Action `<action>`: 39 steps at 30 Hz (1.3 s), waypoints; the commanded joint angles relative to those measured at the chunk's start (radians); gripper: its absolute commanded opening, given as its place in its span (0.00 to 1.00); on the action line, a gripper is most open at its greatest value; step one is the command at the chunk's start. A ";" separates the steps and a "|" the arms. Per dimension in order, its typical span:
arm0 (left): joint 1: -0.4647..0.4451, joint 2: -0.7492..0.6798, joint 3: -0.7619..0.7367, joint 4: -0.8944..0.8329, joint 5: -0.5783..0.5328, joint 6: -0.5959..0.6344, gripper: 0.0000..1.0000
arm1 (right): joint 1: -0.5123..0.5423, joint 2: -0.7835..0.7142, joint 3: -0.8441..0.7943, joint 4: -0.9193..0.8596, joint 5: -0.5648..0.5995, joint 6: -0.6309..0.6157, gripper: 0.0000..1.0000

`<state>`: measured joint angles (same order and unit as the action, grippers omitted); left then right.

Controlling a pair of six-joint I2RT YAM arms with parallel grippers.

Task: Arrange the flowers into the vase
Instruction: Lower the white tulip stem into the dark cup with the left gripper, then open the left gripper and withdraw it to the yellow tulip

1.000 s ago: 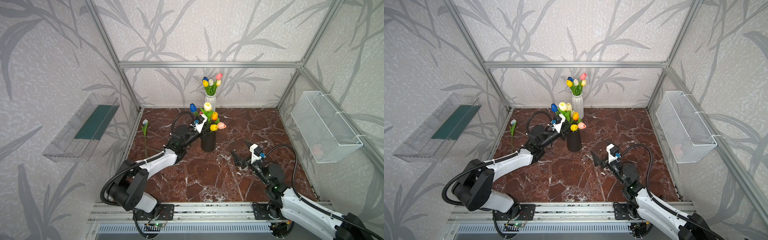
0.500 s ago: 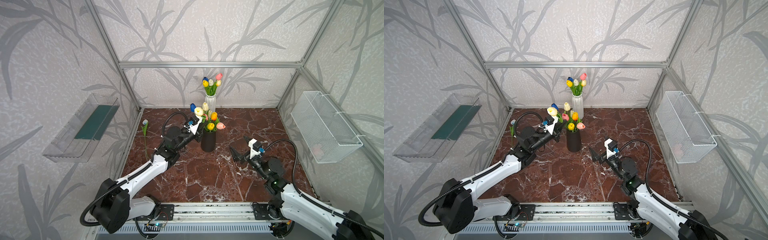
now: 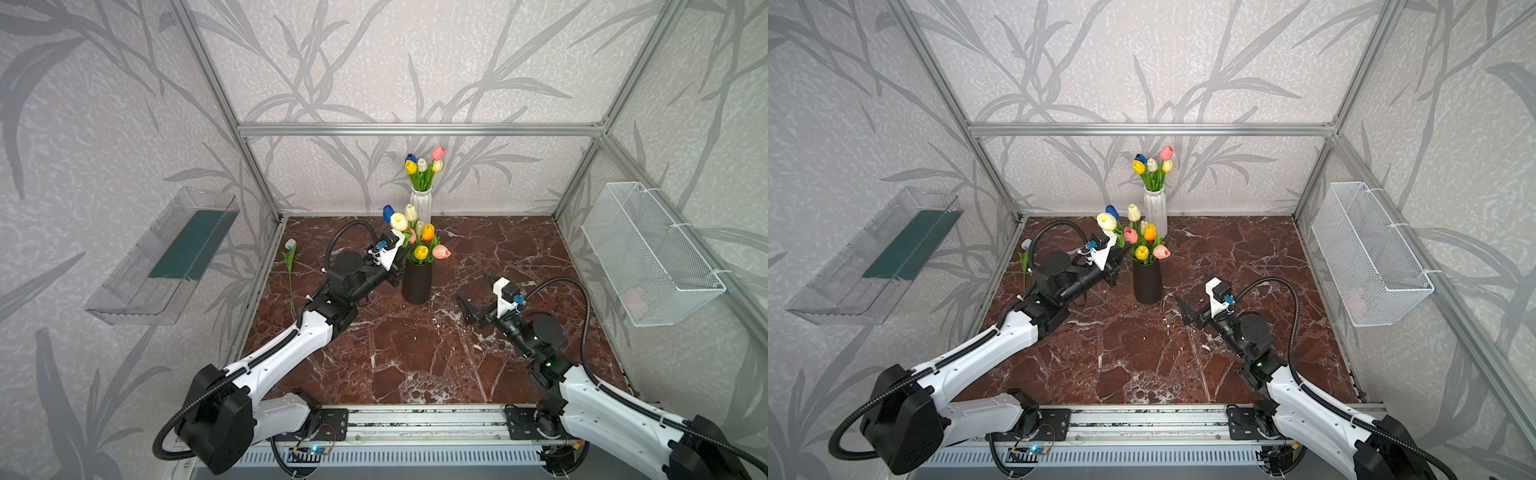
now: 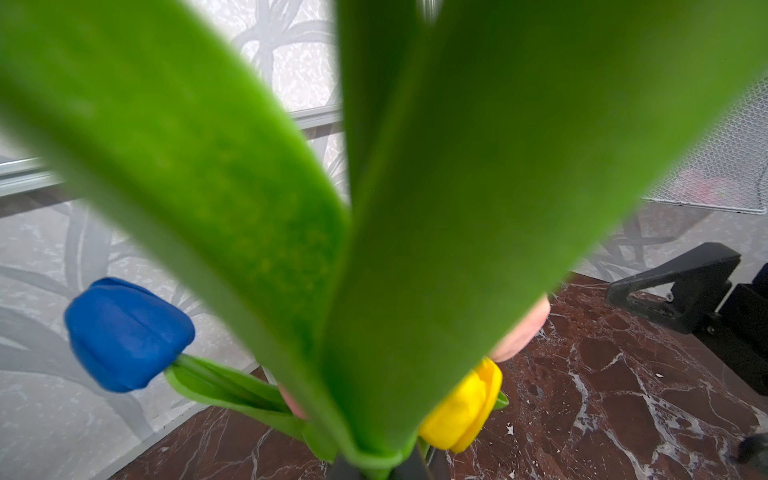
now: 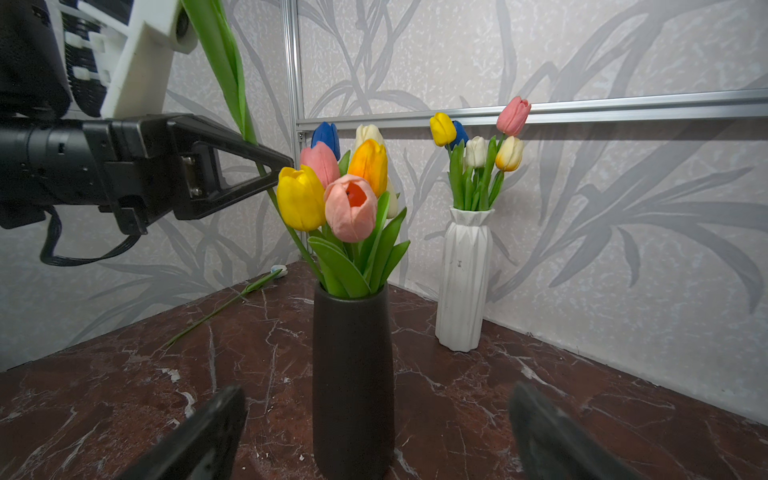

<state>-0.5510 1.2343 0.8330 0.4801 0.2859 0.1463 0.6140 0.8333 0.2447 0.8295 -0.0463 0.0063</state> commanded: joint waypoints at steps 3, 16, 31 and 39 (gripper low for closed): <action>-0.001 0.062 0.078 0.000 0.003 -0.003 0.00 | -0.002 -0.008 -0.005 0.030 -0.003 -0.006 0.99; -0.001 0.174 0.084 0.068 0.057 -0.081 0.00 | -0.002 0.000 -0.012 0.034 0.005 -0.006 0.99; -0.001 0.200 0.014 0.071 0.052 -0.087 0.00 | -0.002 0.044 -0.010 0.060 -0.003 -0.008 0.99; -0.001 0.155 0.012 0.032 0.035 -0.073 0.34 | -0.002 0.059 -0.006 0.069 -0.011 -0.006 0.99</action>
<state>-0.5510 1.4284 0.8551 0.5056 0.3275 0.0696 0.6140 0.8917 0.2436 0.8574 -0.0483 0.0063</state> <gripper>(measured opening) 0.303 0.991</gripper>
